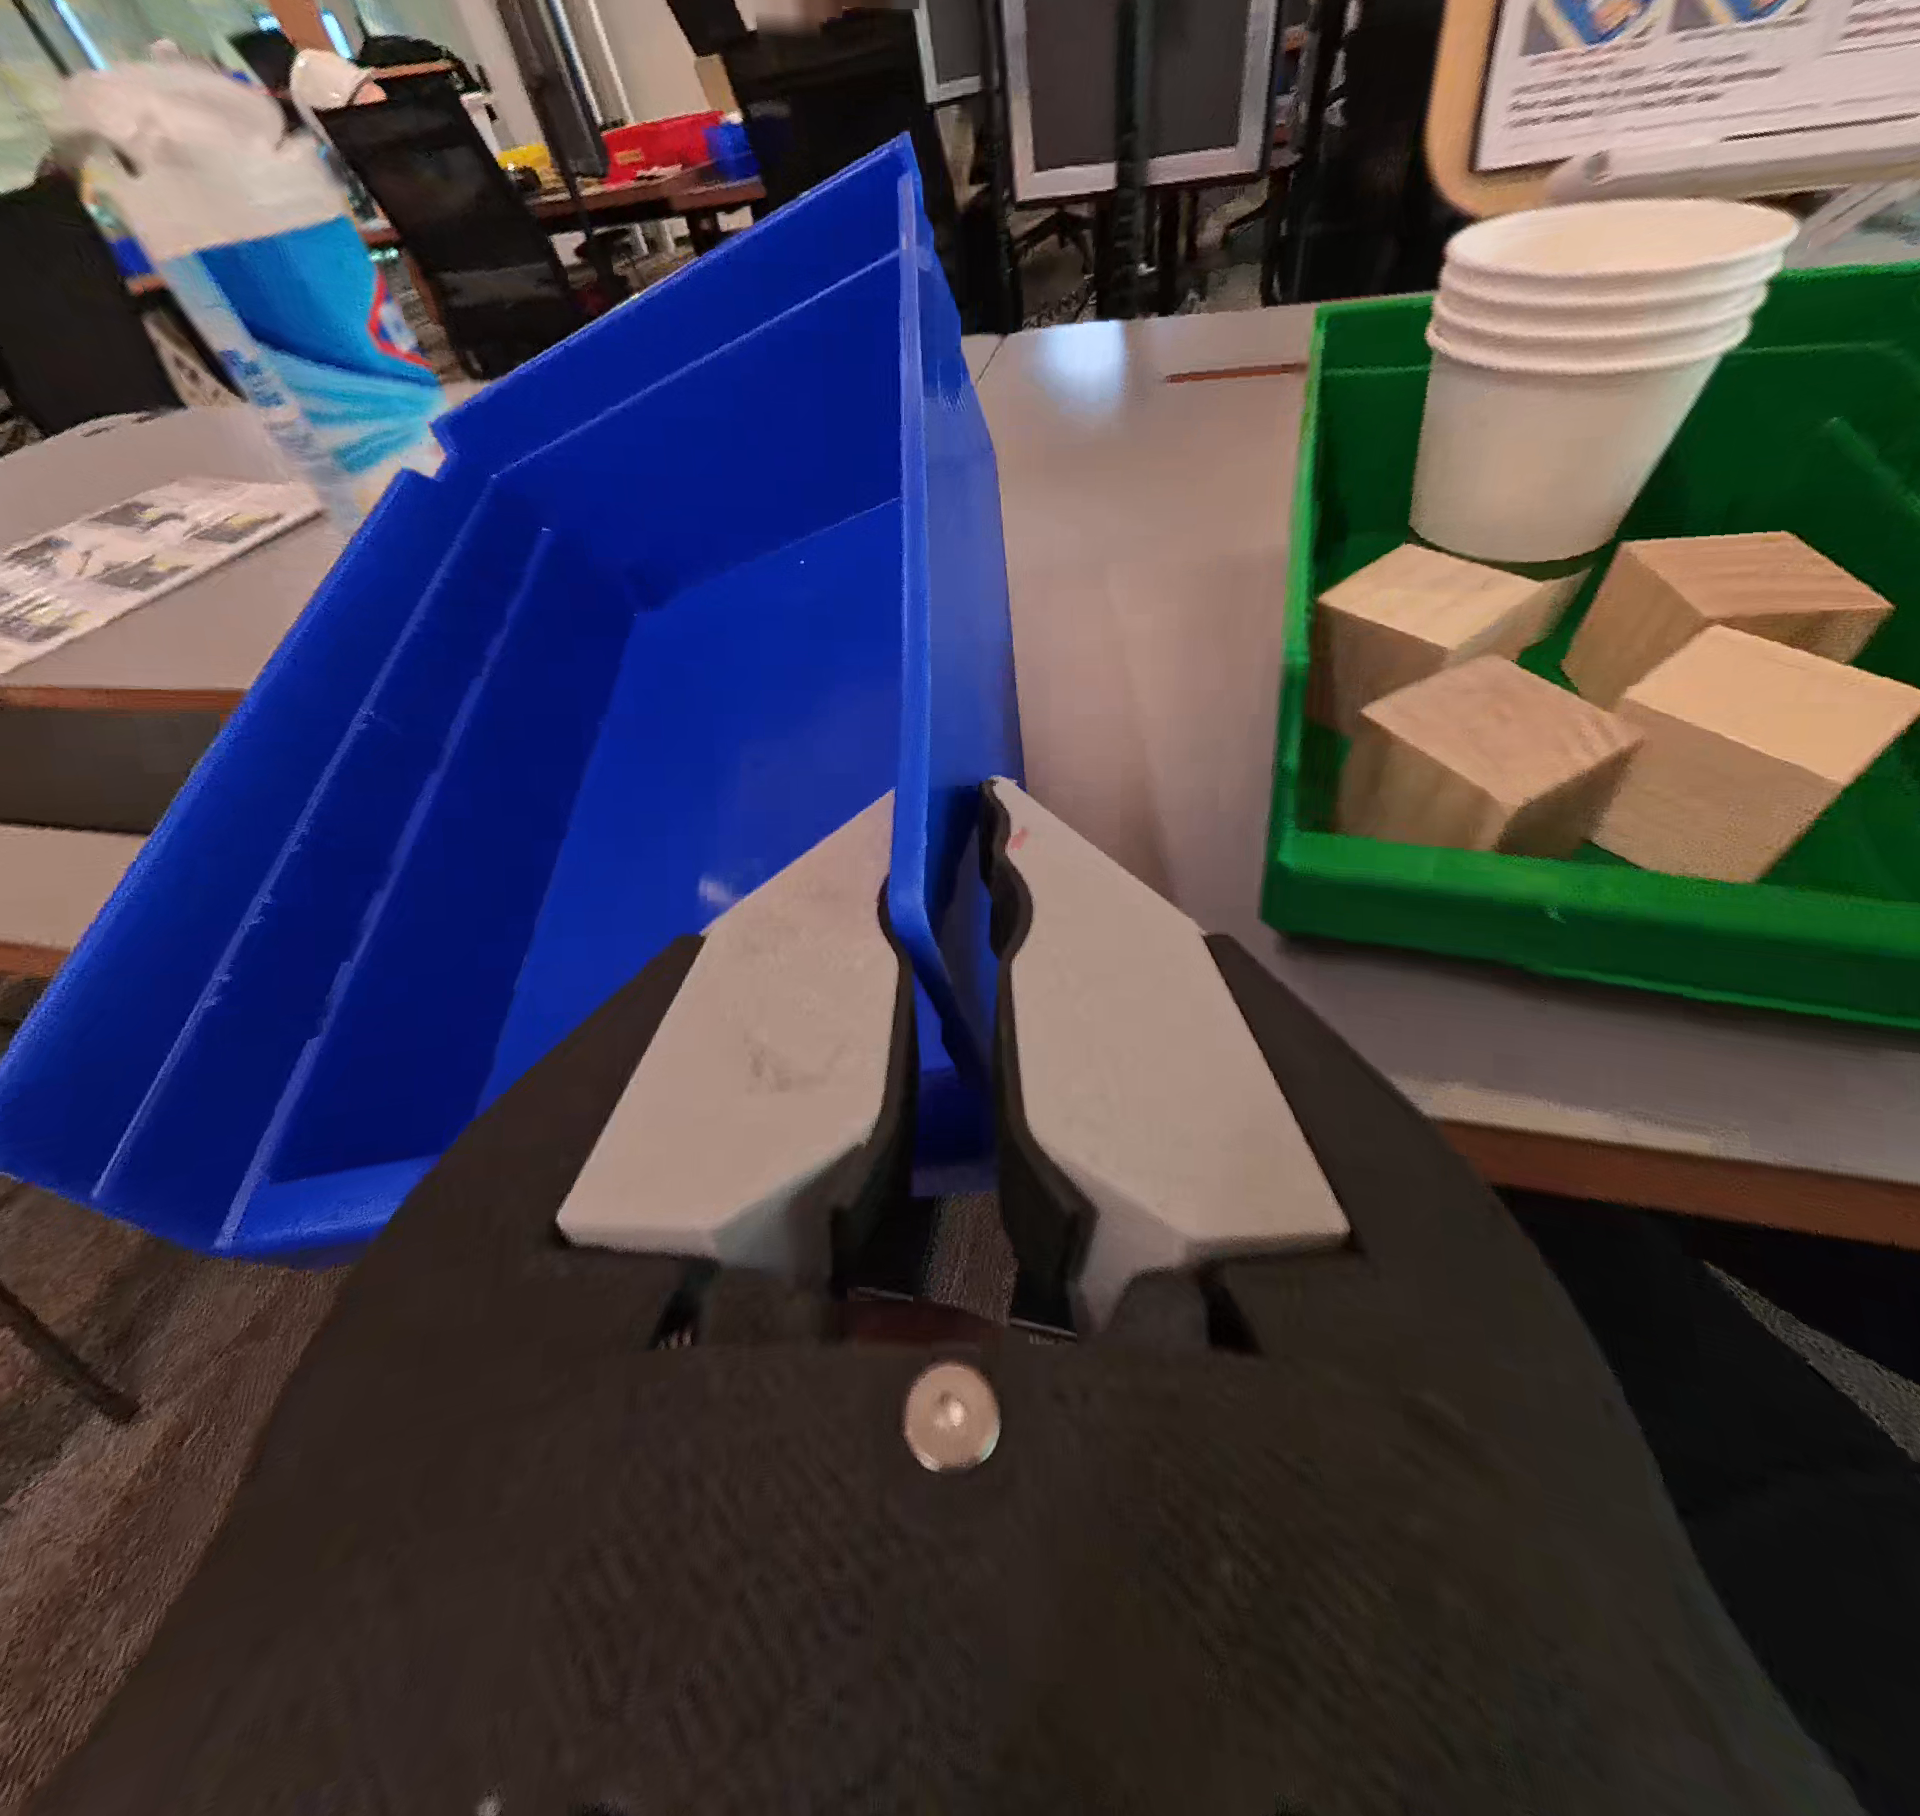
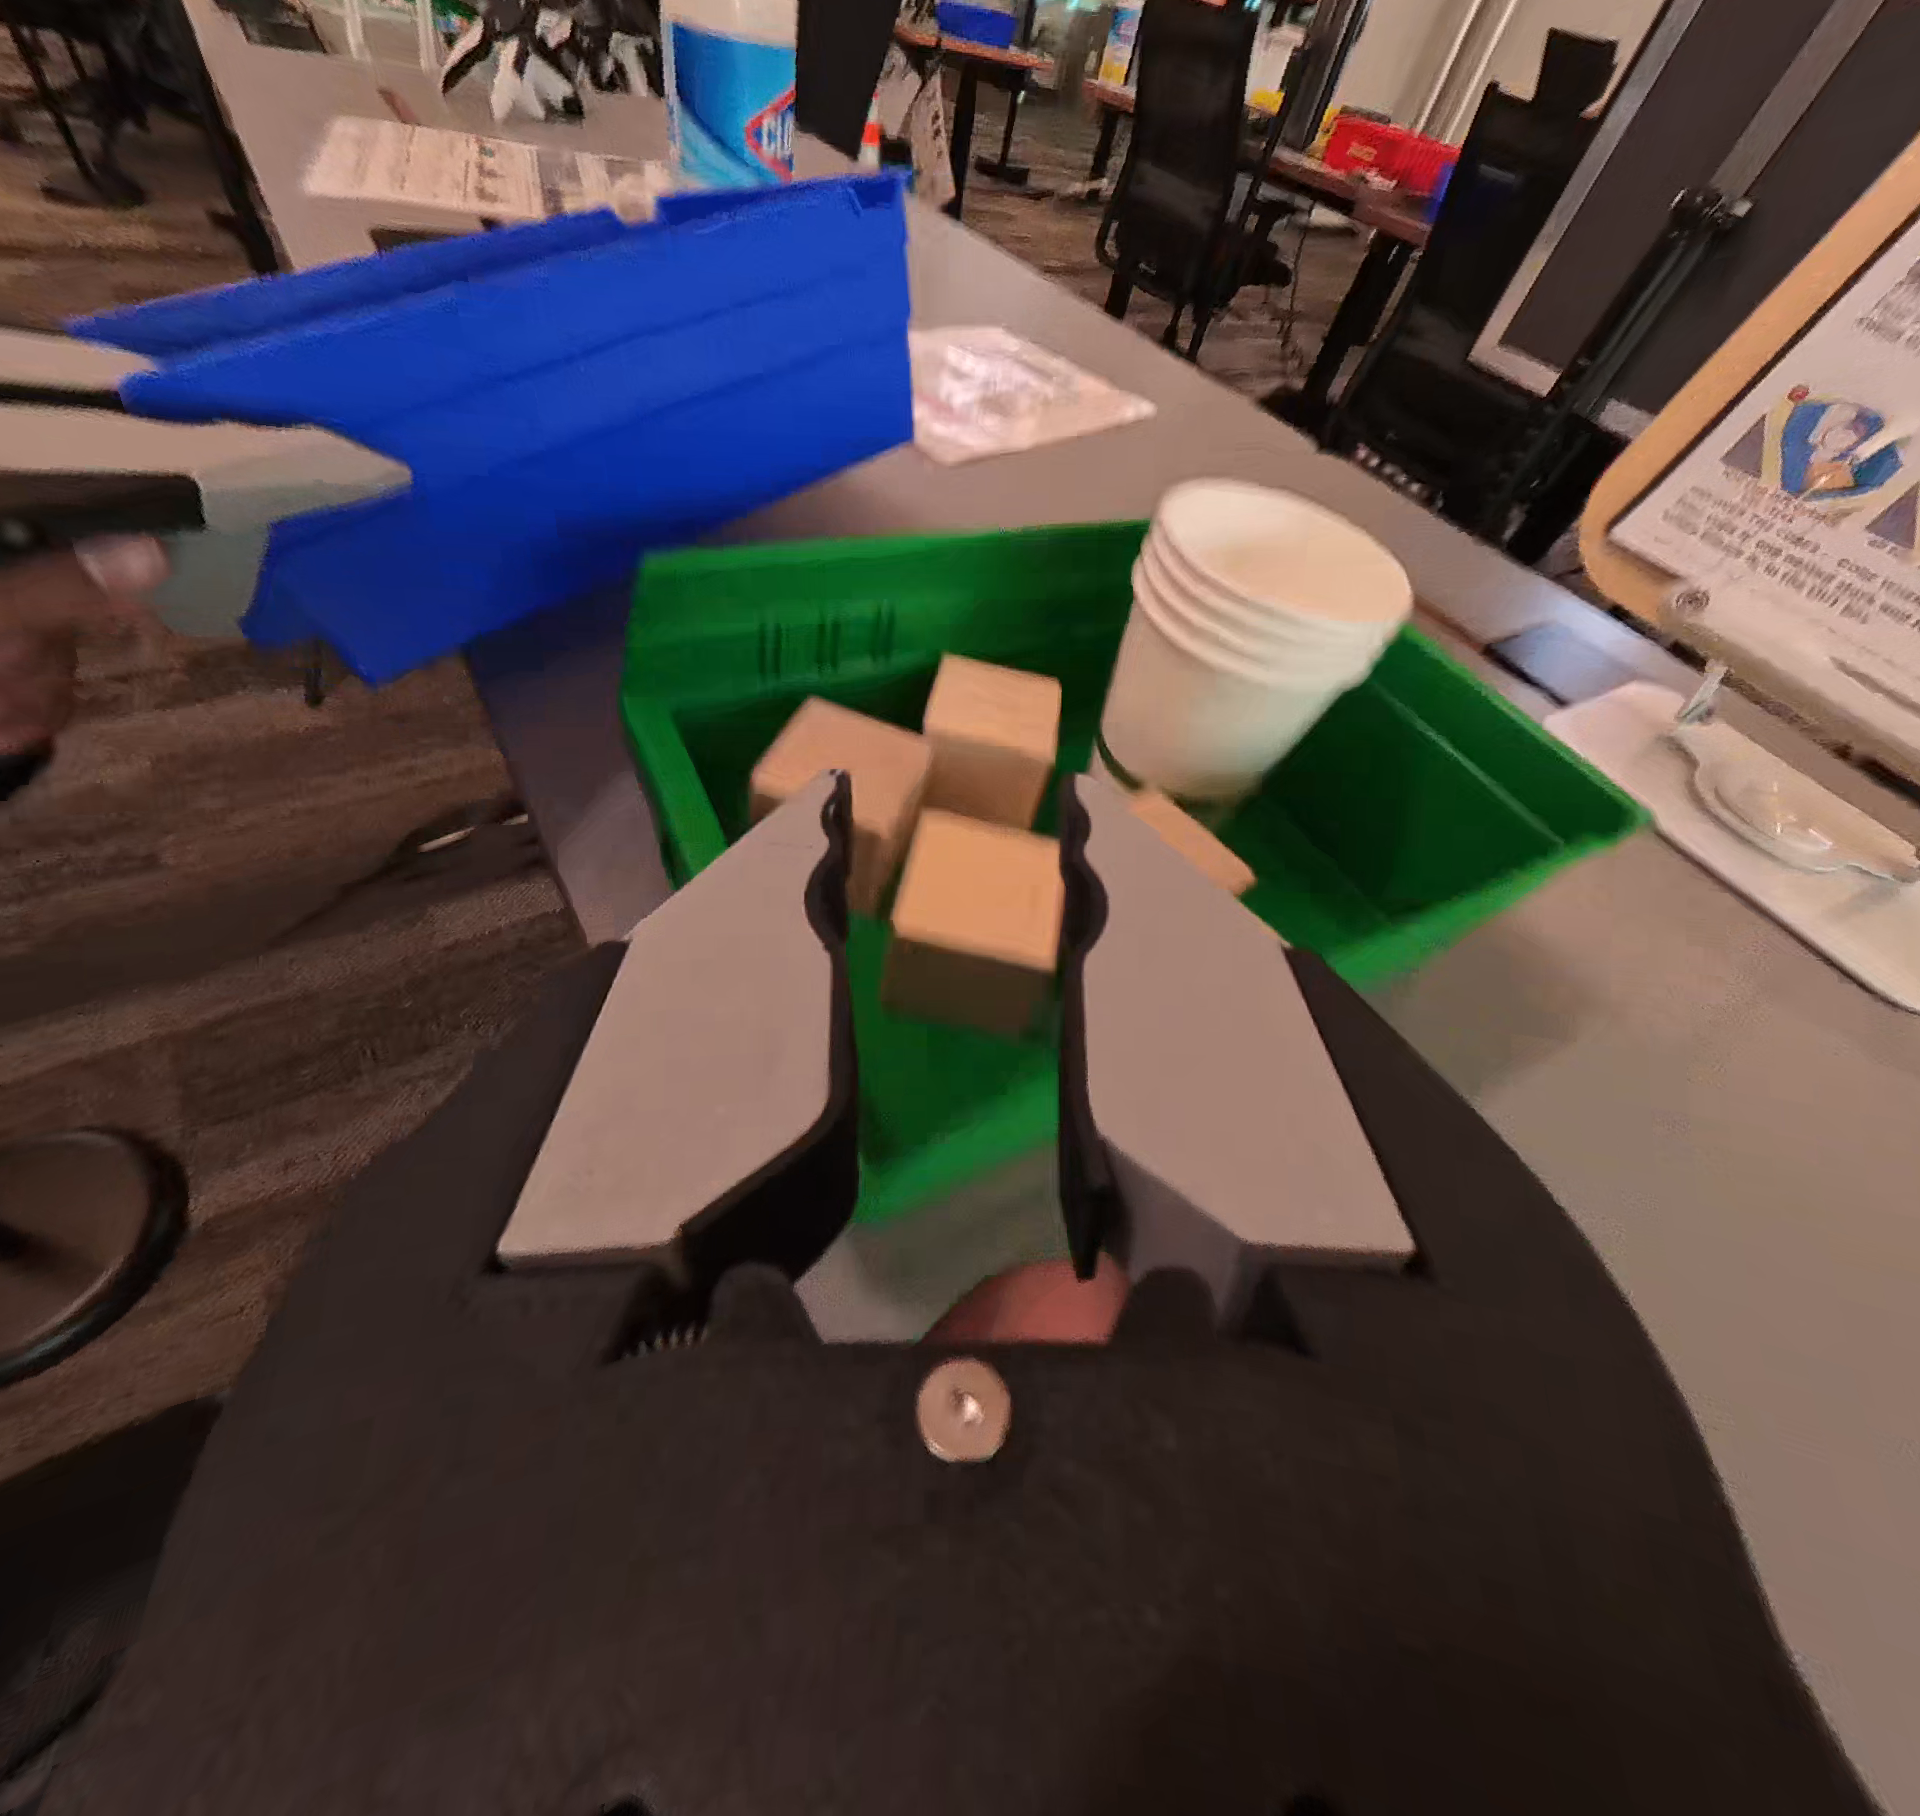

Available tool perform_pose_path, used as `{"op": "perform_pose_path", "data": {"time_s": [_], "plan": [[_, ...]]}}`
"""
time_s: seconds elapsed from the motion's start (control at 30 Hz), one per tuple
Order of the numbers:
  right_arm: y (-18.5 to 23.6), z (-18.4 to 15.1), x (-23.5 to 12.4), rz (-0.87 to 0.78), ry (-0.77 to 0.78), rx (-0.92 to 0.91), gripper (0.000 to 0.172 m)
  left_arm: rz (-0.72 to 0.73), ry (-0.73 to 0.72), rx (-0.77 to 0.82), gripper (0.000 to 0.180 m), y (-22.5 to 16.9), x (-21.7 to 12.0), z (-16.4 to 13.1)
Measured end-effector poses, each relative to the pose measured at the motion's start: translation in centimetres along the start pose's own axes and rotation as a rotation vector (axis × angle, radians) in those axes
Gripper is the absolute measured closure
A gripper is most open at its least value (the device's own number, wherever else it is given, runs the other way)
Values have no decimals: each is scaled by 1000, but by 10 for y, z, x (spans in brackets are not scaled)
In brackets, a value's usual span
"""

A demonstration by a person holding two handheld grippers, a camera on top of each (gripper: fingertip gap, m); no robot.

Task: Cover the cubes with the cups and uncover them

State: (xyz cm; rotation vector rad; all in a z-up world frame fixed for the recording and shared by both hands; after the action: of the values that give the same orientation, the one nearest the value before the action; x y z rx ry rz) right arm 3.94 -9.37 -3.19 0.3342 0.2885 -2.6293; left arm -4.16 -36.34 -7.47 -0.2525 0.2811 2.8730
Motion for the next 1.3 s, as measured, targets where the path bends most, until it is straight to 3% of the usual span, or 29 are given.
{"op": "perform_pose_path", "data": {"time_s": [0.2, 0.43, 0.63, 0.83, 1.0, 1.13, 1.17, 1.23, 1.3], "plan": [[-17, -62, -43, 75, 95, 18, 127, 17, -31, -25, 175, 6, -26, -1], [-70, -105, -134, -18, 60, 150, 129, -28, -282, 24, 175, -31, -75, 67], [-101, -142, -196, -80, 86, 241, 129, -192, -447, 184, 175, -125, -105, 110], [-112, -156, -248, -177, 73, 204, 127, -459, -529, 369, 174, -254, -122, 105], [-123, -175, -273, -219, 62, 274, 127, -654, -462, 460, 173, -363, -115, 73], [-133, -193, -277, -261, 94, 360, 127, -820, -239, 436, 171, -438, -85, 39], [-135, -194, -278, -271, 97, 366, 127, -912, -143, 393, 168, -450, -81, 33], [-136, -194, -281, -303, 96, 355, 127, -1100, -67, 149, 159, -446, -86, 40], [-135, -191, -282, -322, 95, 336, 127, -1137, -60, 81, 156, -427, -84, 47]]}}
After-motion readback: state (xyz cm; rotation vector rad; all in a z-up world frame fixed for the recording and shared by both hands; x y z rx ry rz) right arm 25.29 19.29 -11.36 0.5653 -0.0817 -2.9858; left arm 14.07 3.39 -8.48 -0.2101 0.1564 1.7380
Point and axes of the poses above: each gripper's, where its closed fingertips meet, x out along the fingers, z out of its top, y = z × x across the jaws, the point moved 9 cm from there along -x, back along the fingers, and after that the axes turned 9 degrees about z, right-handed, at the moved point
